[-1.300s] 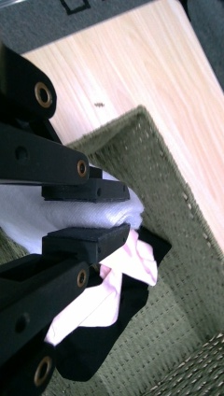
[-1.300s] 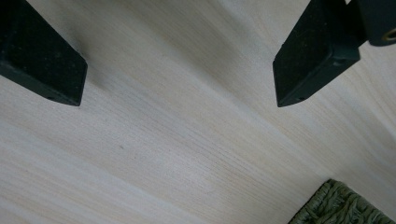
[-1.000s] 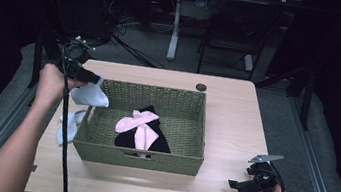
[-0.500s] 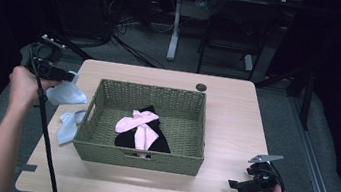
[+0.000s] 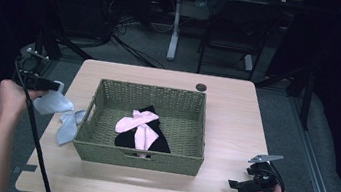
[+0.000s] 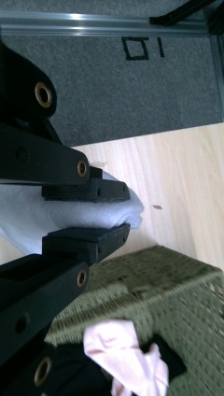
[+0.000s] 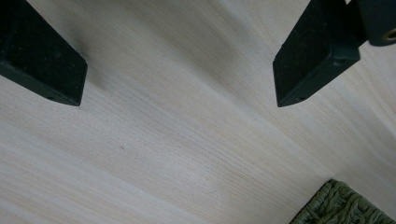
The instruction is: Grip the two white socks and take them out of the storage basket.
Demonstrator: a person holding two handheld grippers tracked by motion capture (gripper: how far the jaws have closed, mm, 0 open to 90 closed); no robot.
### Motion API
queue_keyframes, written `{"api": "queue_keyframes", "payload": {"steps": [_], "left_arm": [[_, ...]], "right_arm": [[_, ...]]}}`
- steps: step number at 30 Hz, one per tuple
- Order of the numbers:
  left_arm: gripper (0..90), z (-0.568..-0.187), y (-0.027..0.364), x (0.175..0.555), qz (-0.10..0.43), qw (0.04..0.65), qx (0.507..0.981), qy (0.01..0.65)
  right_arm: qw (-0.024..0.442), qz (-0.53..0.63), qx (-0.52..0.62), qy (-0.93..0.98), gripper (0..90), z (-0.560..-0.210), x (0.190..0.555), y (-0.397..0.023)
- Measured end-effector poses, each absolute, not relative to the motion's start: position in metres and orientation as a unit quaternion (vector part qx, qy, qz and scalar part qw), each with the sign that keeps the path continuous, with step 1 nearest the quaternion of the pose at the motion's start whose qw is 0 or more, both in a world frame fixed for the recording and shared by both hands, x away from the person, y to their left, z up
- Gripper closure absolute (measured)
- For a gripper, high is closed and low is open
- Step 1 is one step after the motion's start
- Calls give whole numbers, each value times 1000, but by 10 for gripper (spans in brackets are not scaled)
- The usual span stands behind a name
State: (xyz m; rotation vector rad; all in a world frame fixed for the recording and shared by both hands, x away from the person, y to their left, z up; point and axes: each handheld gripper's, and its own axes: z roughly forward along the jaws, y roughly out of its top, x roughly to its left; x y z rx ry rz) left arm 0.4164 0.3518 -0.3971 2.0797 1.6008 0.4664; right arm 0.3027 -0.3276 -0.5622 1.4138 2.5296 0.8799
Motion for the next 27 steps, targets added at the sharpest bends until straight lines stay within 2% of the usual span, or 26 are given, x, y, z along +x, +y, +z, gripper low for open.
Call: {"api": "queue_keyframes", "payload": {"steps": [22,27], "left_arm": [[780,-492,346,424,124,205,766,596],[749,-509,344,427,110,202,765,602]], "right_arm": [[55,290,464,835,24,-562,303,-327],[54,290,464,835,24,-562,303,-327]]}}
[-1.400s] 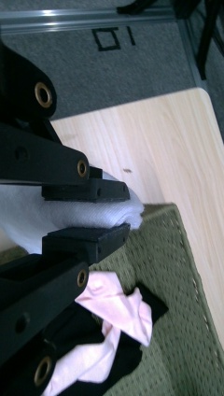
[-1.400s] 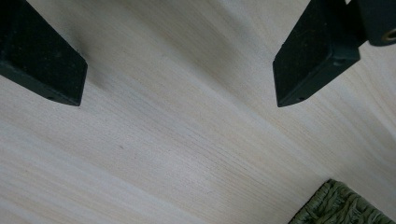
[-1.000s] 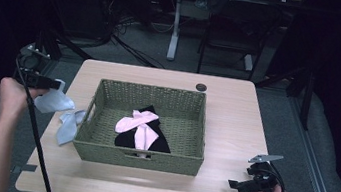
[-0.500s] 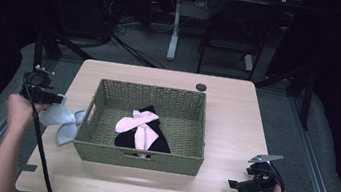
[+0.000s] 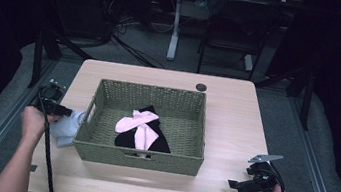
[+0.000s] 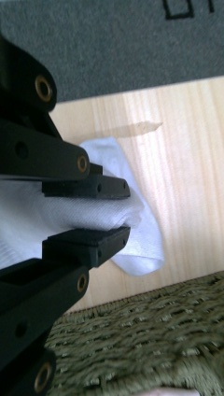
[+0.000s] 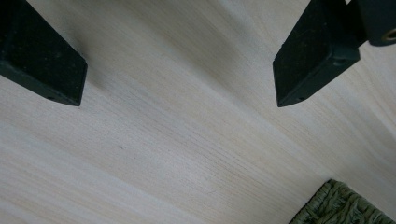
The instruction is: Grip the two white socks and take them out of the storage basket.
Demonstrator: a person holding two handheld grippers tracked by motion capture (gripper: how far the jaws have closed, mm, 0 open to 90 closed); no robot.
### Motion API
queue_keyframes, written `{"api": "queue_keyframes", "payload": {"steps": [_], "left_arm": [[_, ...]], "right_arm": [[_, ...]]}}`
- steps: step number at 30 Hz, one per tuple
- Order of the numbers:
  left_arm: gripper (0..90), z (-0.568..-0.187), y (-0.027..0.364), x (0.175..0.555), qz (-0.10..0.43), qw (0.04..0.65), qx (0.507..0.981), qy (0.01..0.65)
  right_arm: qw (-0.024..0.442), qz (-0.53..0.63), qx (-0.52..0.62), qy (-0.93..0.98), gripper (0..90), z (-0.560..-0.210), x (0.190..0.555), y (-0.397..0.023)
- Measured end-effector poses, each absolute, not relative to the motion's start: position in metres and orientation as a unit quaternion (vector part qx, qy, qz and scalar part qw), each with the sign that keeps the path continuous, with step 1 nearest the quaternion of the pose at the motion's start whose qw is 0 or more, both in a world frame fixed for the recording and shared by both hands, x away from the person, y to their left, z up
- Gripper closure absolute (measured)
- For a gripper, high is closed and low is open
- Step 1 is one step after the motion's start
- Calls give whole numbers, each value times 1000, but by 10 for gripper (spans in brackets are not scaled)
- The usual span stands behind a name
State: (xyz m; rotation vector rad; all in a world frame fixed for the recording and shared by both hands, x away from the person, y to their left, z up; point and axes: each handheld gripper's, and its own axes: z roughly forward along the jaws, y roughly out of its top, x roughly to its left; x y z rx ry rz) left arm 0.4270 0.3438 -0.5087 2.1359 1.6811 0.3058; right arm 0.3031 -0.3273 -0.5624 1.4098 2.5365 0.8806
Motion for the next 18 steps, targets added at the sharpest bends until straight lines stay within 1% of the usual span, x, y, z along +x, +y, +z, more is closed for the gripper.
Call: {"api": "queue_keyframes", "payload": {"steps": [1,2,3,4,5,6,7,8,9,12,16,18], "left_arm": [[716,-512,344,428,105,202,764,604],[716,-514,343,428,104,204,762,606],[637,-517,343,428,100,204,761,607],[614,-517,343,428,100,204,761,607],[614,-517,344,428,96,215,758,608],[562,-516,345,427,96,221,755,610],[463,-515,346,427,99,224,751,613],[463,-514,347,426,99,226,750,614],[439,-511,349,424,100,232,747,615],[312,-501,354,419,107,241,740,619],[218,-487,357,409,118,254,736,616],[192,-480,357,402,129,260,736,611]], "right_arm": [[54,290,464,835,24,-562,303,-328],[54,290,464,835,24,-562,303,-328],[56,290,465,835,24,-562,303,-328],[56,290,465,835,24,-562,303,-328],[56,290,465,835,24,-562,303,-328],[56,290,465,835,24,-562,303,-328],[54,292,465,834,24,-562,303,-328],[54,292,465,834,24,-562,303,-328],[55,289,464,836,24,-562,303,-328],[55,292,466,833,24,-562,303,-327],[54,290,464,835,24,-562,303,-327],[54,290,464,835,24,-562,303,-327]]}}
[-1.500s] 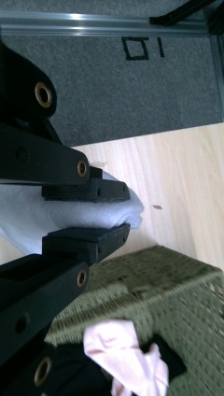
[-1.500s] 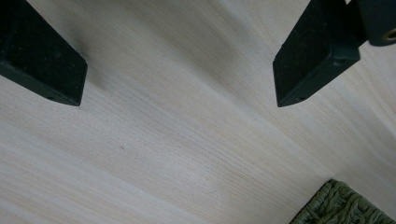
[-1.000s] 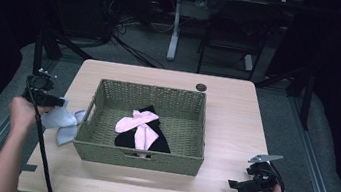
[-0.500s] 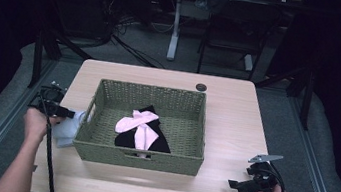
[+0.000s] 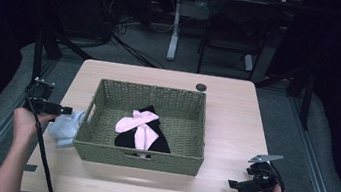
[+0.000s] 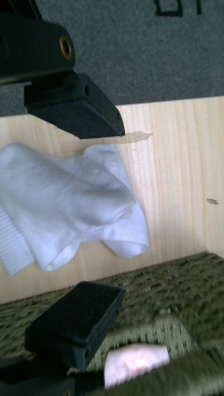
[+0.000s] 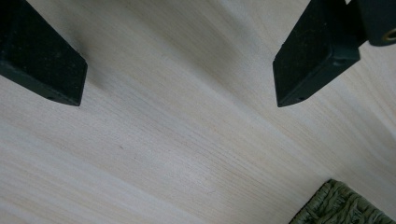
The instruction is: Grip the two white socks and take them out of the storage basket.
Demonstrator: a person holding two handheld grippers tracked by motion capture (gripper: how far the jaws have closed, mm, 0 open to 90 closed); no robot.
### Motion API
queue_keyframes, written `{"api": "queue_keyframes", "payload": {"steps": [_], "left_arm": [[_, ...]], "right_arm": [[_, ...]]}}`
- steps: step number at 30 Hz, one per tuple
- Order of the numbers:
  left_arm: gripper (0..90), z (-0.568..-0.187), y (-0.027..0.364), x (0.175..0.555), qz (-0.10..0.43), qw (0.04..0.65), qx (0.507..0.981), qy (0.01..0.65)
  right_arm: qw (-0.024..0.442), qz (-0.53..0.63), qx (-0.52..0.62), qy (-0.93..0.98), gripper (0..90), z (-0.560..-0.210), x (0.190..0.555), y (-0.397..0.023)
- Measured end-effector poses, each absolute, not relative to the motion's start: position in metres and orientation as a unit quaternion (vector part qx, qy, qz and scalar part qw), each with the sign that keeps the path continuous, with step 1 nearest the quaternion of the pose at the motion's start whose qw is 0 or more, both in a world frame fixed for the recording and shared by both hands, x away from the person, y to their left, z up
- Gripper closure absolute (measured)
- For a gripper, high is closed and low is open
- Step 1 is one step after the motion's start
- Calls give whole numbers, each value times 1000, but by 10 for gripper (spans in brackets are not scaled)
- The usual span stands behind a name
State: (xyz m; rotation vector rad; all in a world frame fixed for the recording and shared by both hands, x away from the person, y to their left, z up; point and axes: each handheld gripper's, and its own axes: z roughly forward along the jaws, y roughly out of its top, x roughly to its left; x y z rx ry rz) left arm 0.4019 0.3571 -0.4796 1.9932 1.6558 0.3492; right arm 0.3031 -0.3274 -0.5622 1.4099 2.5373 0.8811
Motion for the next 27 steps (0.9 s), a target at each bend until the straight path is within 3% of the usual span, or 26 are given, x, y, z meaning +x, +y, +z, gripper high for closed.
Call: {"api": "queue_keyframes", "payload": {"steps": [12,27], "left_arm": [[95,-461,348,356,167,262,741,596],[57,-504,343,299,156,265,732,609]], "right_arm": [[56,289,465,835,24,-562,303,-327],[56,287,464,836,24,-562,303,-327]]}}
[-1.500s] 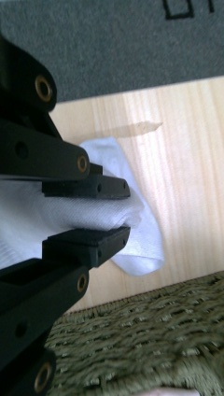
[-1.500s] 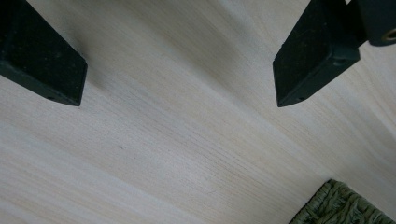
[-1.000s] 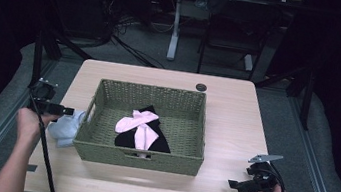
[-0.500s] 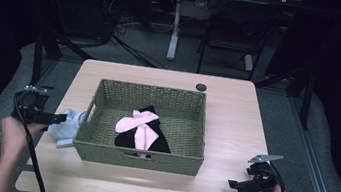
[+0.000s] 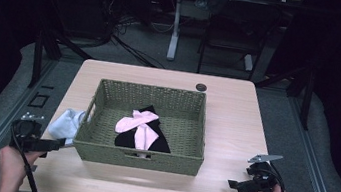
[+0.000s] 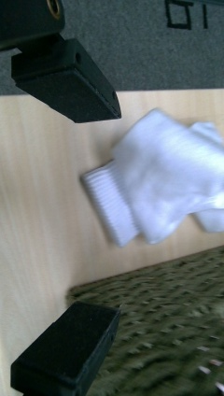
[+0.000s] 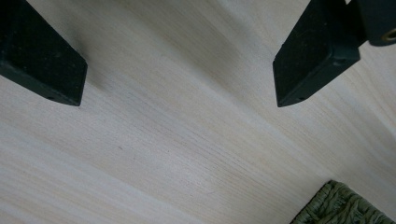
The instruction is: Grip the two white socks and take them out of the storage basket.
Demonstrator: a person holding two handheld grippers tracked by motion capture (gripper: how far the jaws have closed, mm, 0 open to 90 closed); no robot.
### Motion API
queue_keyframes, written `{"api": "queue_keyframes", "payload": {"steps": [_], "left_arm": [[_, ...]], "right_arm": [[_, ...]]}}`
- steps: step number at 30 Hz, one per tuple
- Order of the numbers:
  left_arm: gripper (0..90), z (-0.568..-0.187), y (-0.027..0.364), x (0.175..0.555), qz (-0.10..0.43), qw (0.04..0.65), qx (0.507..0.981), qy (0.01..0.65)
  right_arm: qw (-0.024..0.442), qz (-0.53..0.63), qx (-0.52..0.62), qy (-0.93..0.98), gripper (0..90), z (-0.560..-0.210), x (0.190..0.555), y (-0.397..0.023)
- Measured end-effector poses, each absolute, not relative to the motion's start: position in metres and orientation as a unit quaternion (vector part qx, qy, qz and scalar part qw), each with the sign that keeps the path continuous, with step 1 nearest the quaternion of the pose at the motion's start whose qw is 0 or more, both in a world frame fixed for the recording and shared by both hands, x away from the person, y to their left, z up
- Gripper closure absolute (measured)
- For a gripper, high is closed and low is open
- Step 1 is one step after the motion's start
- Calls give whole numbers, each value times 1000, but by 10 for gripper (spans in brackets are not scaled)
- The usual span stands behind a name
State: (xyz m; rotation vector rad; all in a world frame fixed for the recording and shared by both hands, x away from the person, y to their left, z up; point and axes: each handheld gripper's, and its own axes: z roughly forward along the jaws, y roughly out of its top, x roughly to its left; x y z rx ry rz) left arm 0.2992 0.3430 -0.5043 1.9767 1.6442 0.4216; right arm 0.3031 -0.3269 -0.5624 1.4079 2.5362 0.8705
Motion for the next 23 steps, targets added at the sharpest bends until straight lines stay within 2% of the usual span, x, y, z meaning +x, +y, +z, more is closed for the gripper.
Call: {"api": "queue_keyframes", "payload": {"steps": [6,12,23], "left_arm": [[54,-524,336,285,162,240,729,620],[42,-542,335,275,159,243,720,630],[33,-548,334,273,163,221,724,632]], "right_arm": [[56,287,464,836,24,-562,303,-327],[56,290,465,835,24,-563,303,-327],[53,291,461,837,25,-562,303,-326]]}}
